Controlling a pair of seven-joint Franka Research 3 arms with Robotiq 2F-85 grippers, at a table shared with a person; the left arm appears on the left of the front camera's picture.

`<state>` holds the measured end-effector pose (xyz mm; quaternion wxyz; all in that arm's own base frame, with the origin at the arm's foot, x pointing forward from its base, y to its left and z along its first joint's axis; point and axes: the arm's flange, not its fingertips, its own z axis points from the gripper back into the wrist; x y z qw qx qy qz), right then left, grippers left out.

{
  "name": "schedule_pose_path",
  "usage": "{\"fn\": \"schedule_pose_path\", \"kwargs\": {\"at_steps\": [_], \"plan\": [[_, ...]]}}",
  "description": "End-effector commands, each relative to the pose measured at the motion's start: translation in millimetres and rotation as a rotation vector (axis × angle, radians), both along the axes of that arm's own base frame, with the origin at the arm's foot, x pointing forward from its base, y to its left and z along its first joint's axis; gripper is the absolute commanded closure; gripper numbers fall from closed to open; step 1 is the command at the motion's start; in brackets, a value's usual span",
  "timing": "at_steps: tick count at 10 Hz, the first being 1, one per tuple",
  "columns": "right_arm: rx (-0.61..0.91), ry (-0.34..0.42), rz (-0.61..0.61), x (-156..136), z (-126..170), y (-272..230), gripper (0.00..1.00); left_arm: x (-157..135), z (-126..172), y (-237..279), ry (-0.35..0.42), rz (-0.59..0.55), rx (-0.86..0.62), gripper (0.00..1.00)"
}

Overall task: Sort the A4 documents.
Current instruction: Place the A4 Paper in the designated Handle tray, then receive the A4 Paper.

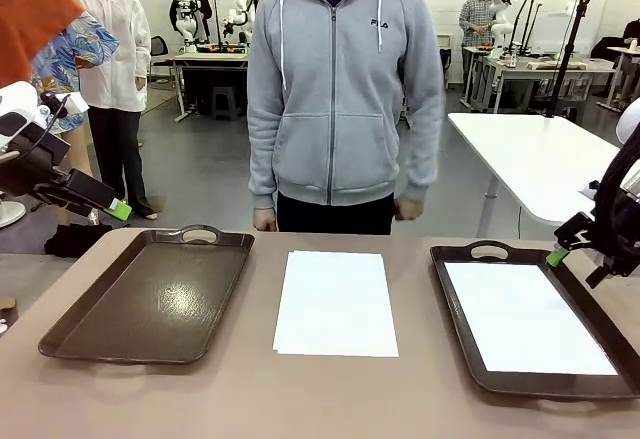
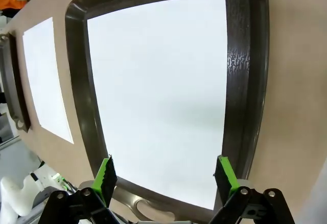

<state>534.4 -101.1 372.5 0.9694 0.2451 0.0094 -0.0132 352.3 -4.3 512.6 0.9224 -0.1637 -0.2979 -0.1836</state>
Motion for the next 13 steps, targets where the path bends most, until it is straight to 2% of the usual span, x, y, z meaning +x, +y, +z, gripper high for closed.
{"fn": "schedule_pose_path", "kwargs": {"at_steps": [1,2,13], "plan": [[-0.032,0.018,-0.036,-6.1,-3.7,4.9,0.00,0.3,-1.3,1.1,0.003,-0.002,-0.008,0.00],[0.000,0.000,0.000,0.0,0.0,0.0,0.00,0.3,-1.3,1.1,0.003,-0.002,-0.008,0.00],[0.000,0.000,0.000,0.0,0.0,0.0,0.00,0.3,-1.3,1.1,0.003,-0.002,-0.008,0.00]]}}
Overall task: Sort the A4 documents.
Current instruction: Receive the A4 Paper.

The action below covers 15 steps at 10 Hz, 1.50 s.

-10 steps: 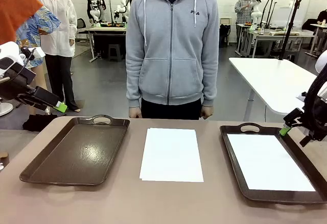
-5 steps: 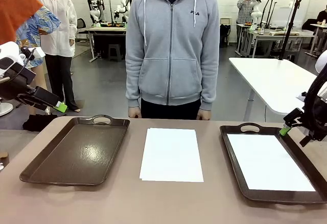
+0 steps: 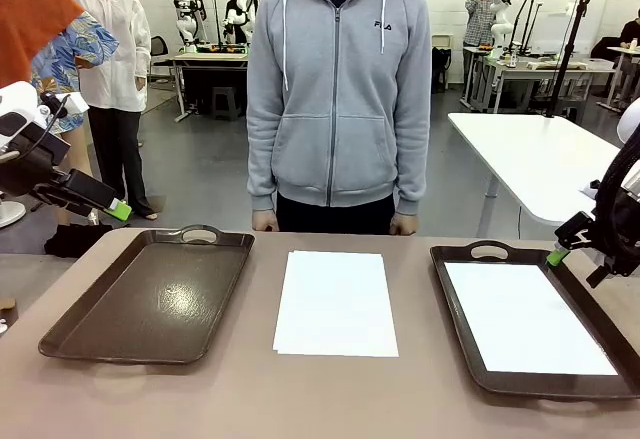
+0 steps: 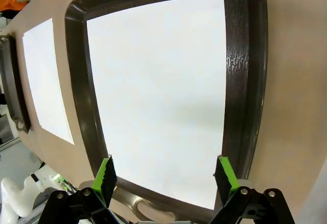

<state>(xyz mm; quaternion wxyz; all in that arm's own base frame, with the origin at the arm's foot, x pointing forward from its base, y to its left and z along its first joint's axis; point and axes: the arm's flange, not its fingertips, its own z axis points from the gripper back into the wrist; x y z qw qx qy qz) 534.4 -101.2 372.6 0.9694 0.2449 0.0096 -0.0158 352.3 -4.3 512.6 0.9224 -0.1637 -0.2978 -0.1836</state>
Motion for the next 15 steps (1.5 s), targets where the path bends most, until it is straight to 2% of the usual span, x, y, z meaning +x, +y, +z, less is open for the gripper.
{"fn": "schedule_pose_path", "kwargs": {"at_steps": [1,6,8,9,12,15], "plan": [[0.000,-0.002,0.005,0.0,-0.1,0.1,0.00,0.3,-1.3,1.1,0.003,-0.002,-0.008,0.00],[0.000,0.000,0.000,0.0,0.0,0.0,0.00,0.3,-1.3,1.1,0.003,-0.002,-0.008,0.00],[0.087,-0.052,-0.007,-24.6,1.8,5.1,0.00,0.3,-1.3,1.1,0.003,-0.002,-0.008,0.00],[0.099,-0.085,0.015,-23.9,9.8,14.0,0.00,0.3,-1.3,1.1,0.003,-0.002,-0.008,0.00],[0.135,-0.209,0.209,-15.4,64.0,65.6,0.00,0.3,-1.3,1.1,0.003,-0.002,-0.008,0.00],[0.145,-0.398,0.439,-21.0,122.4,126.5,0.00,0.3,-1.3,1.1,0.003,-0.002,-0.008,0.00]]}}
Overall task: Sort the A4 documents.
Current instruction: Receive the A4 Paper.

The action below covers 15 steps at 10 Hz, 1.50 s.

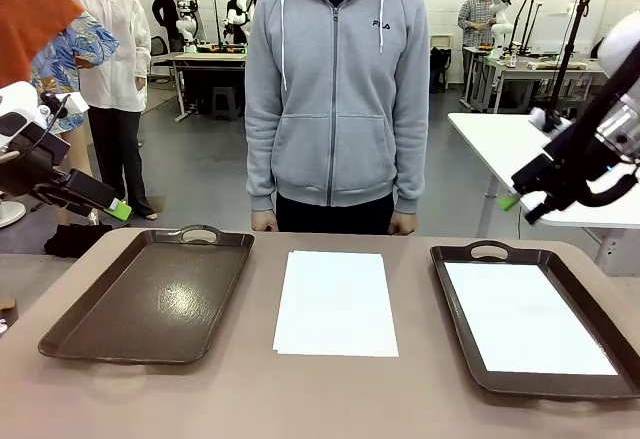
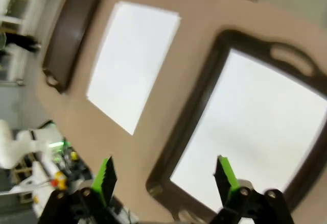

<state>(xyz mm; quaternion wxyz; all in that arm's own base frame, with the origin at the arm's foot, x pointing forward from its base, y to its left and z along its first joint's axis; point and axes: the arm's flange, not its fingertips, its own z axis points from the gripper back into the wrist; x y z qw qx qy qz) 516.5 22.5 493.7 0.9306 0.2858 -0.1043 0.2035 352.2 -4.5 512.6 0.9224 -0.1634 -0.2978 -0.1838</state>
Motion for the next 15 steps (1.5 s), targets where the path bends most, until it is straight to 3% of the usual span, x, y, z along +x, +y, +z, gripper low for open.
{"fn": "schedule_pose_path", "kwargs": {"at_steps": [1,4,6,15], "plan": [[0.049,-0.111,0.134,-9.7,15.0,17.9,0.00,0.3,-1.4,1.3,0.003,-0.002,-0.009,0.00],[0.068,-0.232,0.285,-26.9,32.3,46.5,0.00,0.3,-1.4,1.3,0.003,-0.002,-0.009,0.00],[0.078,-0.272,0.332,-31.6,32.0,60.0,0.00,0.3,-1.4,1.3,0.003,-0.002,-0.009,0.00],[0.120,-0.254,0.338,-23.8,26.1,63.3,0.00,0.3,-1.4,1.3,0.003,-0.002,-0.009,0.00]]}}
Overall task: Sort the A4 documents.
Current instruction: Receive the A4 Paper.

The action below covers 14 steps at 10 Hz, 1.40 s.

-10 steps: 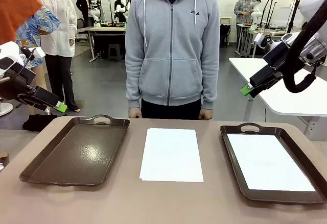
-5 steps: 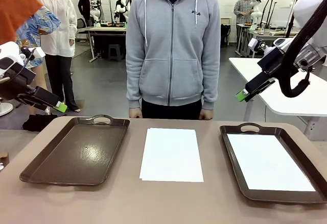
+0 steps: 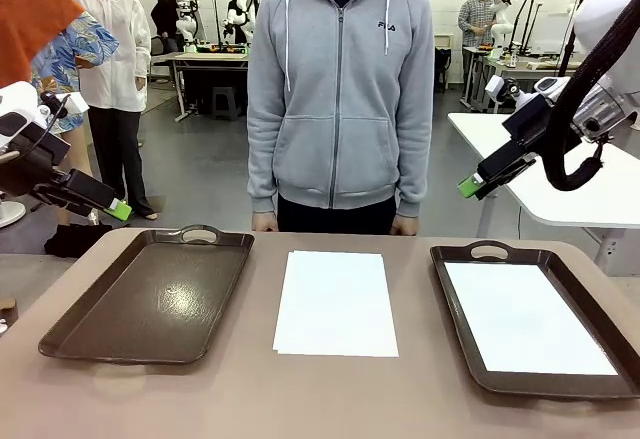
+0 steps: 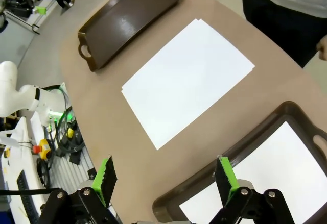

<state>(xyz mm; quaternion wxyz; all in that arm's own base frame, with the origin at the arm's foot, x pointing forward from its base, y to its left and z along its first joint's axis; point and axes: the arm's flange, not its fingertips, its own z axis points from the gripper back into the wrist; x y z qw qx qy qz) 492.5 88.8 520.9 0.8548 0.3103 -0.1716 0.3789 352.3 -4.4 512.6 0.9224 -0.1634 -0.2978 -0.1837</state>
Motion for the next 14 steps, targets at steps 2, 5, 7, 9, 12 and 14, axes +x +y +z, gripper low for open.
{"fn": "schedule_pose_path", "kwargs": {"at_steps": [2,5,7,9,12,14], "plan": [[-0.008,0.001,0.002,-0.1,-0.9,1.0,0.00,0.3,-1.3,1.3,0.003,-0.002,-0.009,0.00],[-0.008,0.001,0.002,-0.1,-0.9,1.0,0.00,0.3,-1.3,1.3,0.003,-0.002,-0.009,0.00],[-0.008,0.001,0.002,-0.1,-0.9,1.0,0.00,0.3,-1.3,1.3,0.003,-0.002,-0.009,0.00],[-0.008,0.001,0.002,-0.1,-0.9,1.0,0.00,0.3,-1.3,1.3,0.003,-0.002,-0.009,0.00],[-0.008,0.001,0.002,-0.1,-0.9,1.0,0.00,0.3,-1.3,1.3,0.003,-0.002,-0.009,0.00],[-0.008,0.001,0.002,-0.1,-0.9,1.0,0.00,0.3,-1.3,1.3,0.003,-0.002,-0.009,0.00]]}}
